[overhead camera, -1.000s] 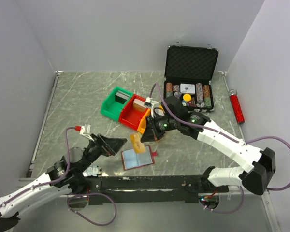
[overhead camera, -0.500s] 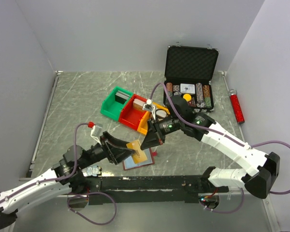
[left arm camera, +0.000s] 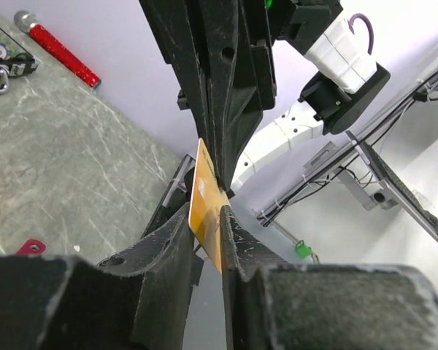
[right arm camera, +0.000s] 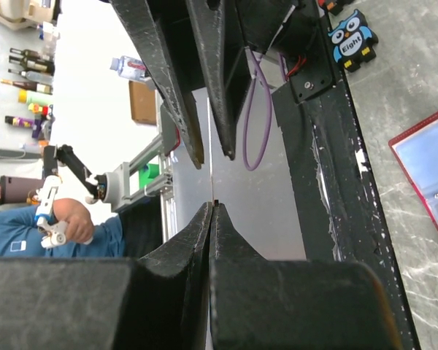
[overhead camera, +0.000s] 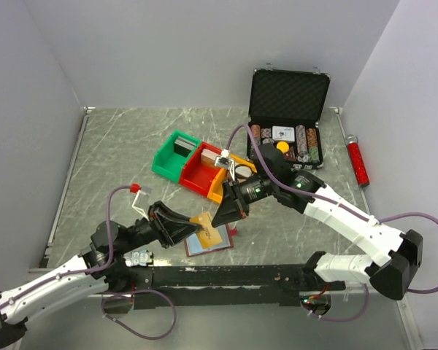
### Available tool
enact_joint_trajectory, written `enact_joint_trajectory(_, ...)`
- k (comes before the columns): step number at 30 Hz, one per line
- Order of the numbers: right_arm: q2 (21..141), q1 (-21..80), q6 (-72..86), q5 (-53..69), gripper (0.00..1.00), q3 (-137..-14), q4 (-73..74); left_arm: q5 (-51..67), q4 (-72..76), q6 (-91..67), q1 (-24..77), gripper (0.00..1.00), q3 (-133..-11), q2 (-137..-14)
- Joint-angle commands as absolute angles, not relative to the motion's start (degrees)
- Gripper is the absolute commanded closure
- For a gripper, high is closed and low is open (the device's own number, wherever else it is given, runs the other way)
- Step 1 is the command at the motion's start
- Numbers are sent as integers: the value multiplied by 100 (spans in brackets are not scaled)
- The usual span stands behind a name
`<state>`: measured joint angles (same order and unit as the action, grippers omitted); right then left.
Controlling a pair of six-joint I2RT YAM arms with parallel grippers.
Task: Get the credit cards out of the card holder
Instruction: Place the credit card in the storage box.
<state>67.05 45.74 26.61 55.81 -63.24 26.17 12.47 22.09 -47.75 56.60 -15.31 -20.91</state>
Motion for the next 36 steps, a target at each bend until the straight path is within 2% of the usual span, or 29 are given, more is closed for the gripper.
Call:
enact_joint_trajectory(1,6521,4553,2725,5687,100,-6310,2338,1529,2671,-4843,5634,74,-1547,-2276)
enact_joint_trajectory(3,6521,4544,2733,5687,100,-6319,2329,1591,2759,-4834,5634,79,-1582,-2416)
enact_joint_trajectory(5,6504,4553,2742,5669,100,-6311,2312,1635,2900,-4834,5634,95,-1591,-2583)
enact_joint_trajectory(6,6487,4544,2768,5669,100,-6302,2285,1635,2935,-4860,5625,99,-1591,-2636)
enact_joint_trajectory(8,6416,4535,2856,5660,100,-6232,2110,1582,2997,-4939,5625,99,-1600,-2733)
enact_joint_trajectory(11,6337,4527,3040,5520,72,-6126,1917,1416,3207,-5062,5634,99,-1512,-2734)
enact_joint_trajectory(14,6144,4421,3400,5362,63,-5785,1373,1074,3322,-5159,5625,99,-1372,-2602)
enact_joint_trajectory(27,6143,4342,3911,5089,59,-5528,484,501,3849,-5590,5616,99,-1028,-2338)
enact_joint_trajectory(36,6302,4359,3805,4957,68,-5573,607,527,4122,-5695,5616,99,-1002,-2391)
